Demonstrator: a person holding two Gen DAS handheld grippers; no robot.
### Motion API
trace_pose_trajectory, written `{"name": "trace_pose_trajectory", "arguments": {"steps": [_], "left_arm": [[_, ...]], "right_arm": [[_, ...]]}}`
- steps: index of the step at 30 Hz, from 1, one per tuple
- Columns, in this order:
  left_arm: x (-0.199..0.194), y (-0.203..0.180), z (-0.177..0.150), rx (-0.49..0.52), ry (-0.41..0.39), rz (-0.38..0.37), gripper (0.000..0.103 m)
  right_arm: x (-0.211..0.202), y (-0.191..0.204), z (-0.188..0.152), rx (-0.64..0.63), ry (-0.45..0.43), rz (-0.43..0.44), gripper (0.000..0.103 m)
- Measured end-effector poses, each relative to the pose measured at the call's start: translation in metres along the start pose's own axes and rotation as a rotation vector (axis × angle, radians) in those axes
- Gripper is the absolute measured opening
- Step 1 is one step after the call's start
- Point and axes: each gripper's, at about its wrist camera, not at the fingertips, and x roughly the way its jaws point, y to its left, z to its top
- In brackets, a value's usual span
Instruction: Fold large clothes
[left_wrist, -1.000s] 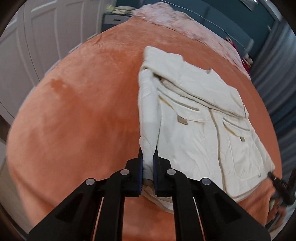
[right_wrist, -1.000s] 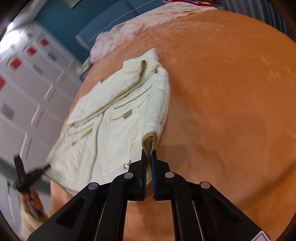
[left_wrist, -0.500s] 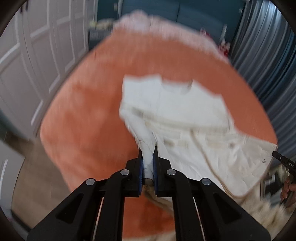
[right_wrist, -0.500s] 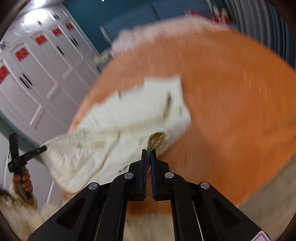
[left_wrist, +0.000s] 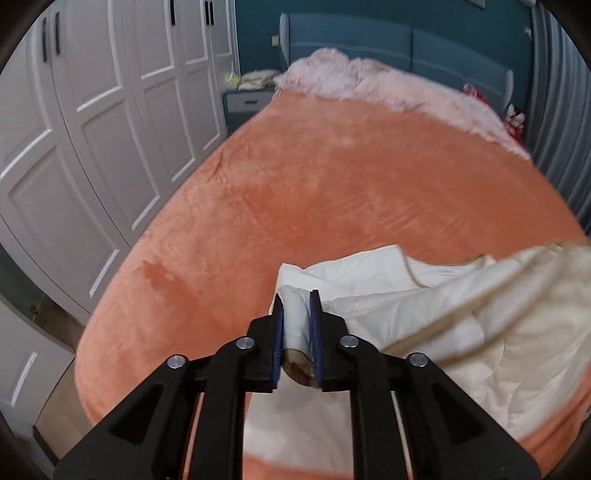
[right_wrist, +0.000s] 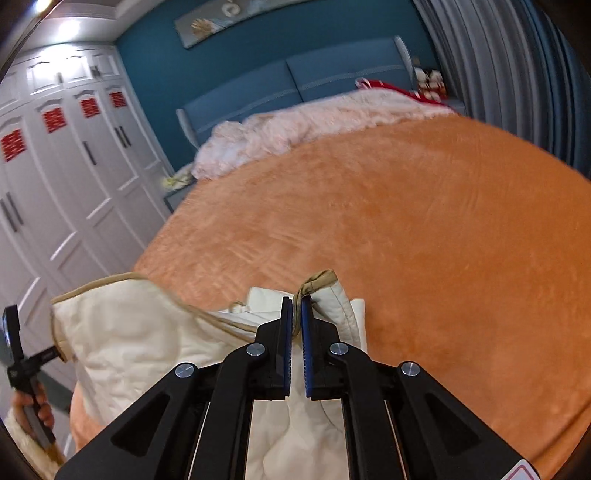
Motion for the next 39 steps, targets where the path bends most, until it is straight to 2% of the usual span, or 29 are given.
{"name": "trace_pose_trajectory", "arguments": {"steps": [1, 2, 4, 5, 6, 8, 12, 16, 19, 22, 24, 25, 26, 27, 28, 29, 33, 39], "left_arm": [[0.011, -0.001, 0.0, 0.0, -0.005, 0.055, 0.037], [0.015, 0.0, -0.002, 0.0, -0.026, 0.102, 0.065], [0.019, 0.003, -0.002, -0.011, -0.081, 0.142, 0.085], [0.017, 0.005, -0.003, -0.015, -0.084, 0.137, 0.085], [0.018, 0.008, -0.003, -0.02, -0.074, 0.127, 0.085], [0.019, 0.015, -0.004, -0.036, -0.039, 0.09, 0.085], [0.023, 0.017, -0.013, -0.055, 0.011, 0.014, 0.085], [0.037, 0.0, -0.023, -0.036, 0.048, 0.016, 0.085], [0.063, -0.008, -0.025, -0.03, 0.116, 0.008, 0.085], [0.089, -0.003, -0.025, -0.12, 0.192, -0.069, 0.085], [0.095, 0.0, -0.024, -0.164, 0.2, -0.094, 0.084], [0.096, 0.0, -0.023, -0.176, 0.195, -0.098, 0.079], [0.095, -0.001, -0.022, -0.178, 0.181, -0.094, 0.062], [0.094, -0.003, -0.019, -0.169, 0.172, -0.084, 0.05], [0.092, -0.003, -0.017, -0.162, 0.164, -0.078, 0.027], [0.091, -0.003, -0.013, -0.163, 0.161, -0.081, 0.015], [0.084, -0.004, 0.003, -0.139, 0.116, -0.066, 0.012], [0.117, -0.016, 0.009, -0.104, 0.141, 0.019, 0.012]], "right_arm": [[0.003, -0.004, -0.003, 0.031, -0.015, -0.007, 0.012], [0.0, -0.008, -0.007, 0.052, -0.03, -0.003, 0.013], [-0.006, -0.018, -0.01, 0.11, -0.074, 0.01, 0.029], [-0.011, -0.022, -0.014, 0.134, -0.095, 0.003, 0.05], [-0.012, -0.024, -0.016, 0.144, -0.108, -0.001, 0.059], [-0.013, -0.026, -0.024, 0.132, -0.103, -0.002, 0.059], [0.011, -0.023, -0.035, 0.065, -0.007, -0.056, 0.059], [0.039, -0.025, -0.043, 0.061, 0.072, -0.067, 0.059], [0.061, -0.028, -0.041, 0.072, 0.113, -0.093, 0.06], [0.079, -0.028, -0.038, 0.086, 0.146, -0.09, 0.06], [0.088, -0.025, -0.037, 0.07, 0.164, -0.091, 0.06], [0.091, -0.022, -0.037, 0.055, 0.175, -0.091, 0.054], [0.094, -0.019, -0.036, 0.039, 0.181, -0.088, 0.028], [0.094, -0.016, -0.034, 0.018, 0.187, -0.081, 0.012], [0.09, -0.013, -0.03, 0.008, 0.167, -0.083, 0.012], [0.084, -0.009, -0.025, -0.007, 0.13, -0.084, 0.011], [0.078, -0.008, -0.008, 0.02, 0.065, -0.083, 0.011], [0.124, -0.021, -0.02, 0.04, 0.139, -0.169, 0.011]]}}
